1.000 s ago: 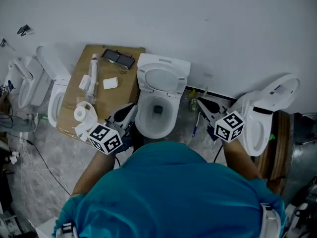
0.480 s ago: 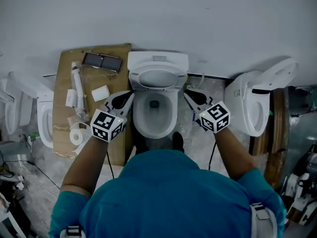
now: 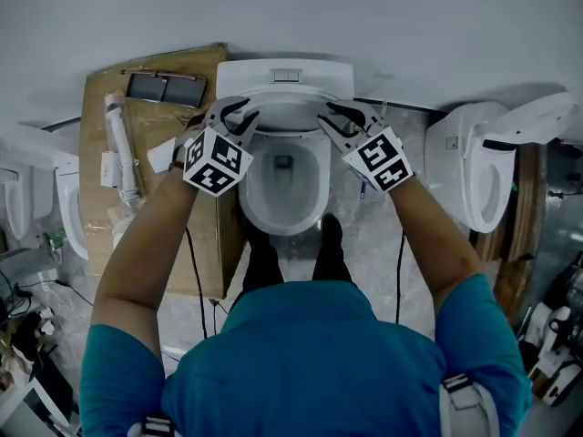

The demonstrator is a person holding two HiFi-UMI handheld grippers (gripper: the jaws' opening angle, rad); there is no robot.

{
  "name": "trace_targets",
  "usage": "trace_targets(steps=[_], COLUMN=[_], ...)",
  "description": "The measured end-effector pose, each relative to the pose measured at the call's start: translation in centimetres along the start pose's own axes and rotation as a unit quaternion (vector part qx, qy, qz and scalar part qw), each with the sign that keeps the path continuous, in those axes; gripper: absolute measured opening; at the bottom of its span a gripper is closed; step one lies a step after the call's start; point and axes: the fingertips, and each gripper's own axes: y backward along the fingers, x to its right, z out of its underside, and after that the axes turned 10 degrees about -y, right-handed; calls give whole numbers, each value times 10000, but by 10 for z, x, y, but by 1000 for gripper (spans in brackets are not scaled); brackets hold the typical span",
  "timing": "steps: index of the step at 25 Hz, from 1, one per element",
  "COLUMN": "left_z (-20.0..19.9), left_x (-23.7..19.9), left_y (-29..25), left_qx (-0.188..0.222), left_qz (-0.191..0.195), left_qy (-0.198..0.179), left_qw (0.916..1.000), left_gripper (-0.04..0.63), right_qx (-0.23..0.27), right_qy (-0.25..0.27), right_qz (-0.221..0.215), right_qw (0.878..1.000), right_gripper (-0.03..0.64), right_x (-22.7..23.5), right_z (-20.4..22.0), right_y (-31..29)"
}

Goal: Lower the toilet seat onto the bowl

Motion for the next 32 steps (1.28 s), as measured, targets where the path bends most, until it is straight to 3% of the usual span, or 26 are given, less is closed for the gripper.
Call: trace_targets(steps=[4, 12, 32], left_z=[9, 15, 14], left_x=[-10, -7, 9], left_y=[-32, -56, -46], left_qx=[-223, -310, -316], left_qz=[100, 311, 317], left_qy=[-371, -736, -910], left_qw=[9990, 9963, 9948], left_gripper=[109, 110, 109], right_qx=[-107, -407, -346], right_qy=[230, 599, 671], right_qz=[124, 196, 197], right_qw=[9996, 9972, 9969], right_gripper=[106, 123, 124], right_x=[17, 24, 15], right_z=[4, 17, 23], right_y=[-27, -56, -53])
